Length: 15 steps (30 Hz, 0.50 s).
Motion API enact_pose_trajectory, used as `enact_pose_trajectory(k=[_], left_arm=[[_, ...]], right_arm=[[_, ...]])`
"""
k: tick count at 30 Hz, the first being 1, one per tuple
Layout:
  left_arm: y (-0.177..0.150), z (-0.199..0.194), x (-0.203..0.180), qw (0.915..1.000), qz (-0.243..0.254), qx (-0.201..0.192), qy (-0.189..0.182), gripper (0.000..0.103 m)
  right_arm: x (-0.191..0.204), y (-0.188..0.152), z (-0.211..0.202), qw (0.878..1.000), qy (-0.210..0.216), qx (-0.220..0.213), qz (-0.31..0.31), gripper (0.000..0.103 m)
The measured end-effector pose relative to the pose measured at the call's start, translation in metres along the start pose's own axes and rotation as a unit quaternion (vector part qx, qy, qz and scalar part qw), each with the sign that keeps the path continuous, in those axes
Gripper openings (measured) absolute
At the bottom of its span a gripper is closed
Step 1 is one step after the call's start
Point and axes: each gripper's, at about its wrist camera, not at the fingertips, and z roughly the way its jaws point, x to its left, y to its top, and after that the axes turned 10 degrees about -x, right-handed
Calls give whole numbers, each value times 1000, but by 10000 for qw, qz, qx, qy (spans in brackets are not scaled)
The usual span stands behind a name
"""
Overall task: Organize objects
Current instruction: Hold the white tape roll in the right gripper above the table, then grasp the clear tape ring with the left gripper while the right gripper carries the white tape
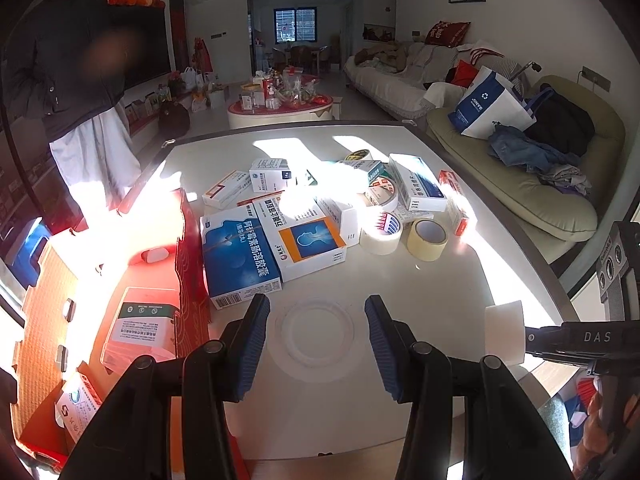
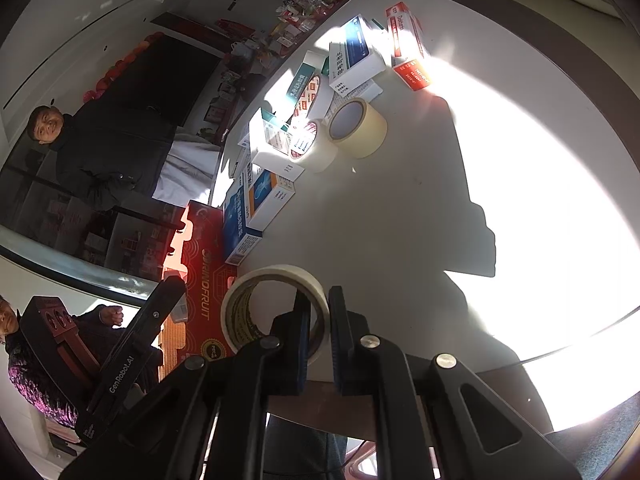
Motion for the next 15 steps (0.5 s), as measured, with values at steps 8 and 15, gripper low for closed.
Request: enact_pose_trajectory(k=[8, 15], left_arm=[[-1, -1, 5, 9994, -253, 39, -248, 53], [-2, -2, 11, 9986, -402, 55, -343, 53]], right_arm=[[1, -3, 2, 10000, 40, 49, 55, 9], [3, -4, 4, 9999, 60, 93, 63, 9]])
